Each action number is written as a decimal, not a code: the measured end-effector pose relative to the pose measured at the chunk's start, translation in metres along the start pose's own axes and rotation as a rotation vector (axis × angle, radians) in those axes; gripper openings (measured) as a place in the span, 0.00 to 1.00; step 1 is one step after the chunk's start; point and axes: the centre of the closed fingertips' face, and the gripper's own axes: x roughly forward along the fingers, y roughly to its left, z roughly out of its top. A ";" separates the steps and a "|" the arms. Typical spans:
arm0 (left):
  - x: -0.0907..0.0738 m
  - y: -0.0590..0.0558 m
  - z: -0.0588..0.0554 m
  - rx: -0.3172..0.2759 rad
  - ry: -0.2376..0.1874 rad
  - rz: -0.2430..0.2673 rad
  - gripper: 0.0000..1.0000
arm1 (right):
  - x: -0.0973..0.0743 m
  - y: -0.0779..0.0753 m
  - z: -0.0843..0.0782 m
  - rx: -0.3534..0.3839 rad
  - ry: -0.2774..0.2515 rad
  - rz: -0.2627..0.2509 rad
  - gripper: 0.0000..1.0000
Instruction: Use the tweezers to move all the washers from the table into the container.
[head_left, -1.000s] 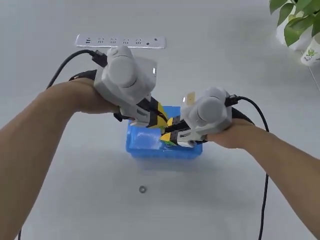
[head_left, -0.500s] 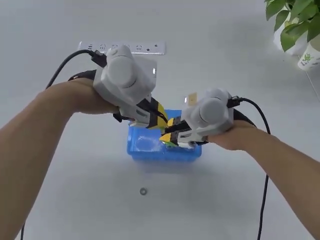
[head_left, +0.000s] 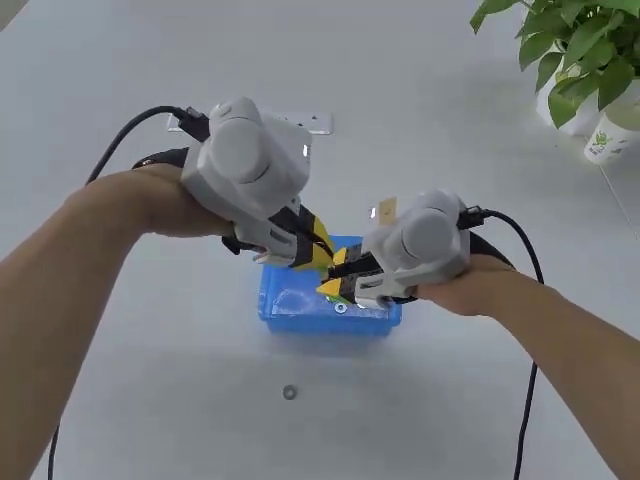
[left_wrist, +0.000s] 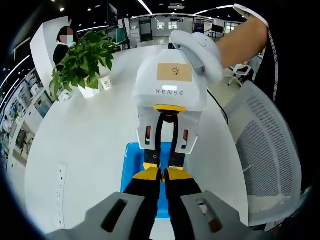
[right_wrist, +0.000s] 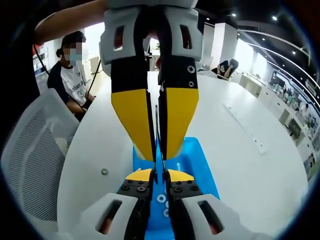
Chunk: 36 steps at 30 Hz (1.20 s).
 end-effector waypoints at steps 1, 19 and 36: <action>-0.001 -0.001 0.001 0.001 0.000 0.001 0.07 | -0.001 0.001 0.001 -0.002 0.000 -0.001 0.12; -0.017 -0.025 0.010 0.022 0.009 0.023 0.07 | -0.014 0.021 0.016 -0.028 -0.016 -0.011 0.12; -0.015 -0.053 0.001 0.020 0.035 0.002 0.07 | -0.006 0.053 0.017 -0.019 -0.033 0.008 0.12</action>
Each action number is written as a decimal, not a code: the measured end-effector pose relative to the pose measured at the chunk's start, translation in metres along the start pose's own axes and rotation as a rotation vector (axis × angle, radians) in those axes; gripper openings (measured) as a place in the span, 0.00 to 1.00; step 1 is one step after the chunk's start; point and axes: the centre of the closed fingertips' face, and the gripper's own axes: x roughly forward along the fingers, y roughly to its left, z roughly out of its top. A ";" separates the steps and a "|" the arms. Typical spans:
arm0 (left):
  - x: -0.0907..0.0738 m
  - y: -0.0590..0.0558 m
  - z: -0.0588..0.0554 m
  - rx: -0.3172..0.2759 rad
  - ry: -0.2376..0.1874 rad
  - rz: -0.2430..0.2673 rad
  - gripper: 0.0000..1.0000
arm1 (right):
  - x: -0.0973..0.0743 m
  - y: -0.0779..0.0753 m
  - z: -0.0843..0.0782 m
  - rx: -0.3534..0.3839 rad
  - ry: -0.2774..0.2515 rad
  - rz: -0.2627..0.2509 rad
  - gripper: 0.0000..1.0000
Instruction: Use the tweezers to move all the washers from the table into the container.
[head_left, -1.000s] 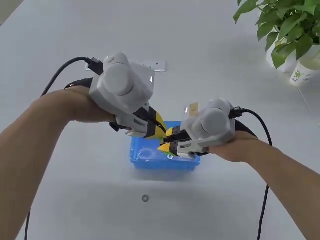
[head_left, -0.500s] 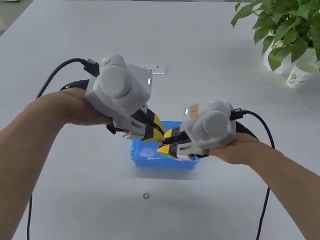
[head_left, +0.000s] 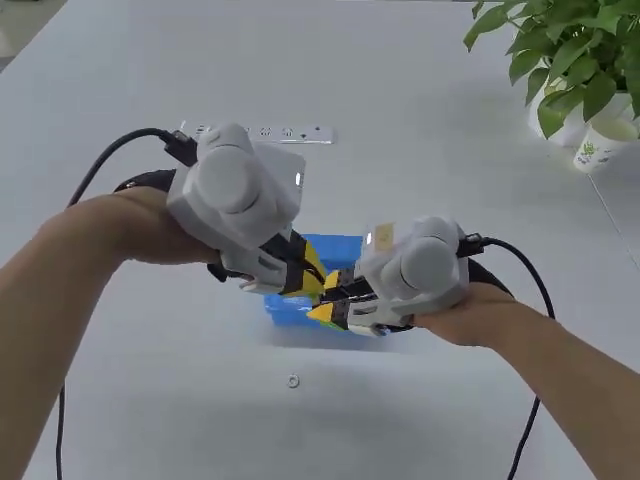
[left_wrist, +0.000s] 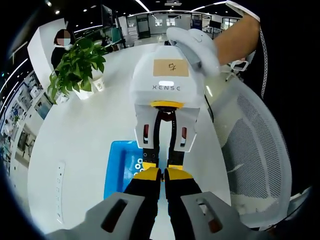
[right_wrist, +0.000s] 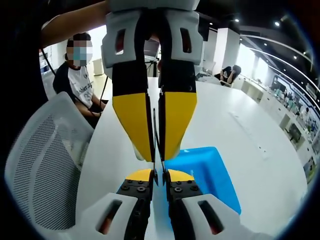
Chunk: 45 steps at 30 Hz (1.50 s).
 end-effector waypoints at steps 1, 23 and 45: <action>0.001 -0.001 -0.001 -0.001 0.001 -0.001 0.07 | 0.001 0.001 -0.001 0.000 0.000 0.002 0.12; 0.013 -0.027 -0.024 -0.029 0.013 -0.017 0.07 | 0.021 0.030 -0.014 0.021 -0.007 0.040 0.12; 0.023 -0.043 -0.045 -0.073 0.032 -0.042 0.07 | 0.041 0.048 -0.023 0.042 -0.016 0.076 0.12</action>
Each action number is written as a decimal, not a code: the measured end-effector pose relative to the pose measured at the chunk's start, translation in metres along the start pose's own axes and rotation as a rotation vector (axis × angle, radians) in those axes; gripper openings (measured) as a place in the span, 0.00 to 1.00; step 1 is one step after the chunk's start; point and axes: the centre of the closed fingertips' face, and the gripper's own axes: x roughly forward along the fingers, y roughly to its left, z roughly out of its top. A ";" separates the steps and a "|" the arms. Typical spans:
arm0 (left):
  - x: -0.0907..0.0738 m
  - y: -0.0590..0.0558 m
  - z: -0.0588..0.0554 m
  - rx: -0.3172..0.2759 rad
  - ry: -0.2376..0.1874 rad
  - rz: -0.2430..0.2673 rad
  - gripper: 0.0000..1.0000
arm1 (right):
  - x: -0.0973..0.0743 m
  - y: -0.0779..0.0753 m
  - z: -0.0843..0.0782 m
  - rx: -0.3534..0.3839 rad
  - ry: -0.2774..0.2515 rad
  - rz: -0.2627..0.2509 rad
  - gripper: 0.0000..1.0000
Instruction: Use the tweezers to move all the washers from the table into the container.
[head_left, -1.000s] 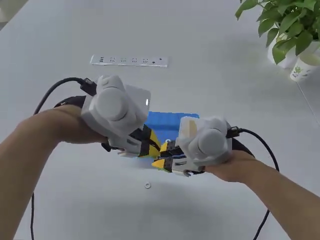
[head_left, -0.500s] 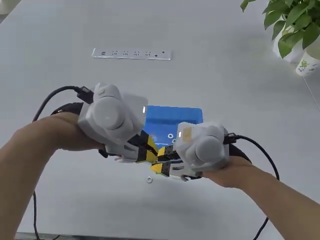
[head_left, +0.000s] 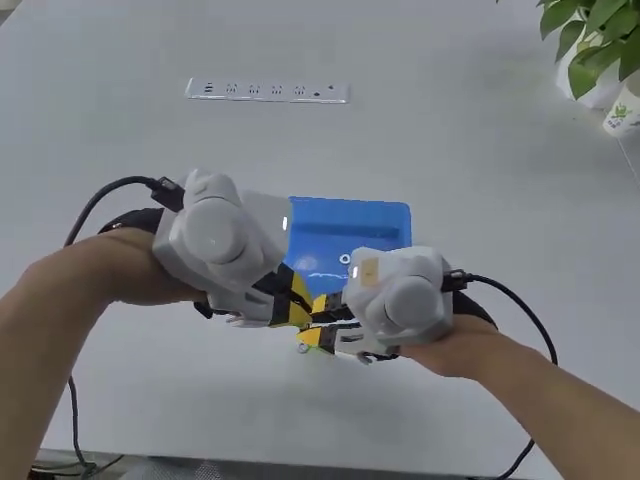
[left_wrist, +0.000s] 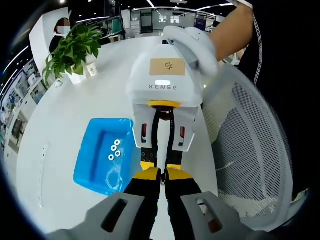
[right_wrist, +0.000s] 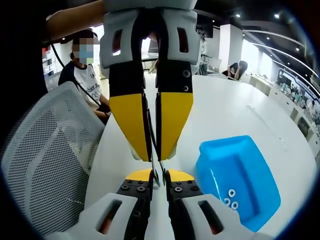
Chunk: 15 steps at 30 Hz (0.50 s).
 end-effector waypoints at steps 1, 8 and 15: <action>0.000 0.000 0.000 -0.001 0.001 -0.001 0.07 | 0.001 0.000 0.000 0.003 -0.001 0.001 0.12; 0.004 -0.003 -0.004 -0.011 0.003 -0.009 0.07 | 0.004 0.004 -0.004 0.010 0.000 0.012 0.12; 0.007 -0.007 -0.007 -0.021 0.004 -0.017 0.07 | 0.007 0.009 -0.007 0.013 0.003 0.023 0.12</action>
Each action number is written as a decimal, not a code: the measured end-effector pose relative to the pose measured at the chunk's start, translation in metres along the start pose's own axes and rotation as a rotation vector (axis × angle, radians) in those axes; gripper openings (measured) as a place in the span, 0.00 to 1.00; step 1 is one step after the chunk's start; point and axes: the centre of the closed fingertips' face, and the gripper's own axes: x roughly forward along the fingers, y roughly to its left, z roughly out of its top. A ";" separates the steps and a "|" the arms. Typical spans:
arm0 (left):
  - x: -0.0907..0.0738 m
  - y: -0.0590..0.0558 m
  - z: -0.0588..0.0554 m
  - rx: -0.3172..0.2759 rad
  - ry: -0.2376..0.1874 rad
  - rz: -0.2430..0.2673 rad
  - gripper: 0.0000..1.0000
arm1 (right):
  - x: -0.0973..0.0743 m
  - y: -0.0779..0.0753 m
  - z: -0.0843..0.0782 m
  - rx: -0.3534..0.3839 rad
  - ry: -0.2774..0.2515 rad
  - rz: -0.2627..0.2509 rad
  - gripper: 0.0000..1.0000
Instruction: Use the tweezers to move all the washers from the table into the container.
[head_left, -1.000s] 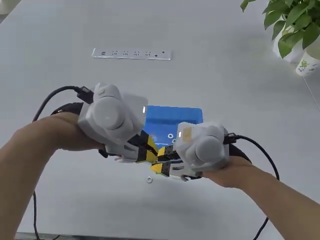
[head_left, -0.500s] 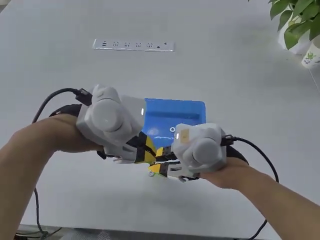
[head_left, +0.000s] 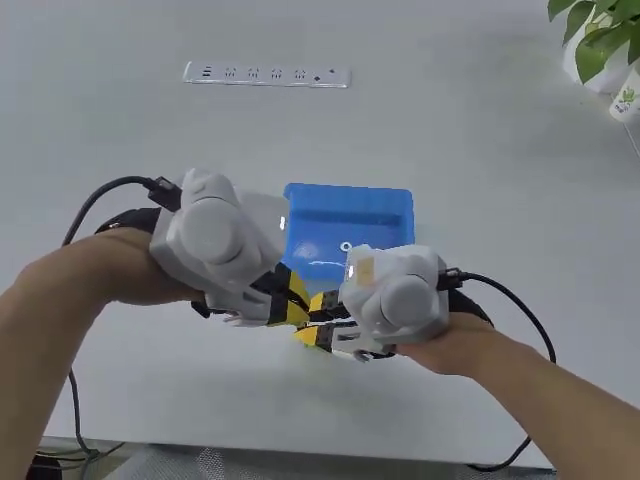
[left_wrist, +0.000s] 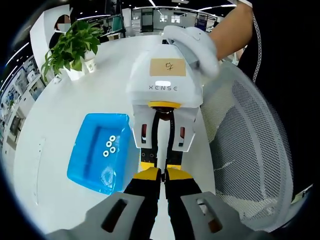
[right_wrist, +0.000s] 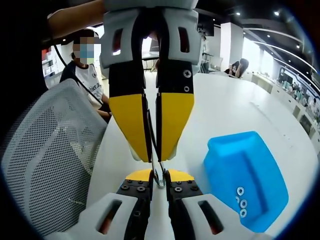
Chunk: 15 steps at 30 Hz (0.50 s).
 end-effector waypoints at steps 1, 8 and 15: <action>0.001 0.000 -0.001 0.000 0.000 0.000 0.07 | 0.001 0.000 0.000 0.000 0.001 0.000 0.12; 0.001 -0.001 -0.001 -0.008 -0.007 -0.001 0.07 | 0.003 0.002 0.000 0.004 -0.004 0.003 0.12; 0.000 -0.004 -0.002 -0.009 -0.010 -0.003 0.07 | 0.005 0.005 0.003 -0.009 -0.001 0.010 0.12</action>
